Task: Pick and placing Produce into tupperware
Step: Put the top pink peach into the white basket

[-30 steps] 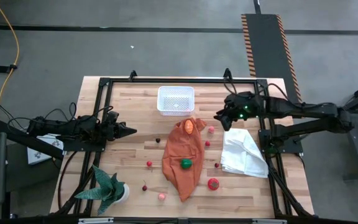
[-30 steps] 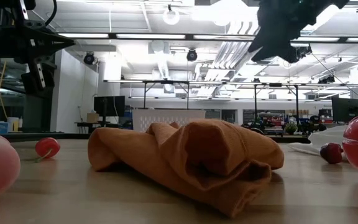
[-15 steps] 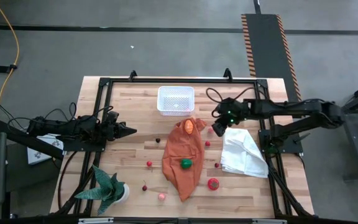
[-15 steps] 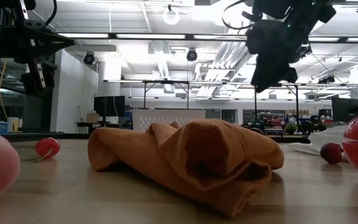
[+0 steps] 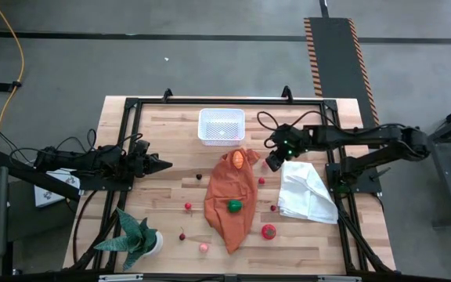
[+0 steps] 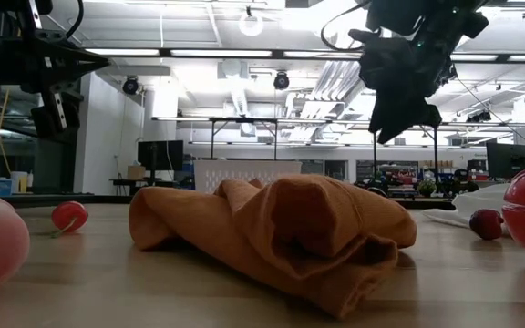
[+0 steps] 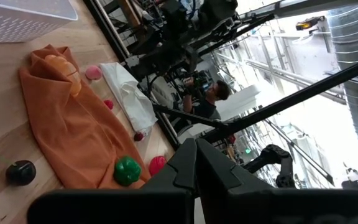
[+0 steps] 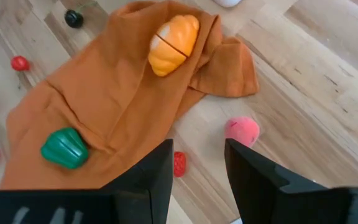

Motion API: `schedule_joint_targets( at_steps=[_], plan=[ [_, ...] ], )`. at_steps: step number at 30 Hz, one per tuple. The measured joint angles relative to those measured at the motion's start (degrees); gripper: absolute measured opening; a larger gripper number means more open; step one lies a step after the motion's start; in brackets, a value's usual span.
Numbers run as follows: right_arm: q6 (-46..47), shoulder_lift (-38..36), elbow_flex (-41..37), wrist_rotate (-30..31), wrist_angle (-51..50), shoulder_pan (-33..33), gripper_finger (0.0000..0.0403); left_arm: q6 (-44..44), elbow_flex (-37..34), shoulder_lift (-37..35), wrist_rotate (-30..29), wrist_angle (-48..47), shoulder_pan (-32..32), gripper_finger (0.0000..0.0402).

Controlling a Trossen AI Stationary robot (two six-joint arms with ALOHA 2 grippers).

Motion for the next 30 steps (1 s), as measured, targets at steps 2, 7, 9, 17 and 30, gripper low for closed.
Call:
schedule_joint_targets(
  at_steps=[2,7,9,17,30],
  plan=[
    [-0.89,1.05,0.05,-0.12,-0.21,0.0,0.0134,0.0,0.0,0.0,0.0,0.0,-0.02,0.0001],
    [-4.87,5.53,2.75,0.0,-3.7,0.0,0.0134,-0.02,0.01,0.0,0.21,-0.02,0.0,0.0001],
    [-6.91,7.55,4.37,0.64,-6.3,0.0,0.0134,-0.07,0.0,-0.02,0.37,0.0,0.0,0.0001],
    [-12.67,14.17,9.11,1.85,-9.39,-0.02,0.0134,-1.36,0.0,-0.01,0.97,-0.1,-0.02,0.0001],
    [-14.67,16.39,9.49,3.97,-11.18,-0.15,0.0201,-1.6,0.0,0.0,1.93,-0.26,0.0,0.0001]
  ],
)
